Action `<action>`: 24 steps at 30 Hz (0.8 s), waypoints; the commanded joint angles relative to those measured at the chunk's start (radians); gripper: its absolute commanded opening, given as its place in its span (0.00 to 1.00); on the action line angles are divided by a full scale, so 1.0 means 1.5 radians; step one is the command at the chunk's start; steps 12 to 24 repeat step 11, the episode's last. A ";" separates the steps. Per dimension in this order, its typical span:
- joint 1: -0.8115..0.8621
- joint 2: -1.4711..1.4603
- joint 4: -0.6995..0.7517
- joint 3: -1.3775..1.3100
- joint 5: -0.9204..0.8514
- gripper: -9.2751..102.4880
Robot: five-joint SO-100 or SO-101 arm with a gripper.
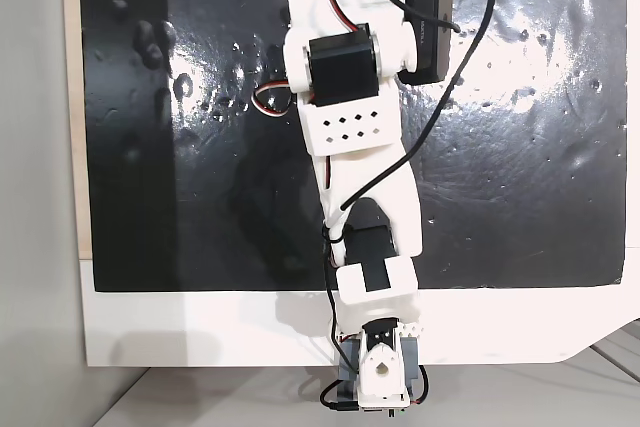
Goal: Grasp a pengrip and put it in the cup.
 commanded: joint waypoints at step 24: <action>-0.022 0.045 -0.005 -0.024 0.002 0.42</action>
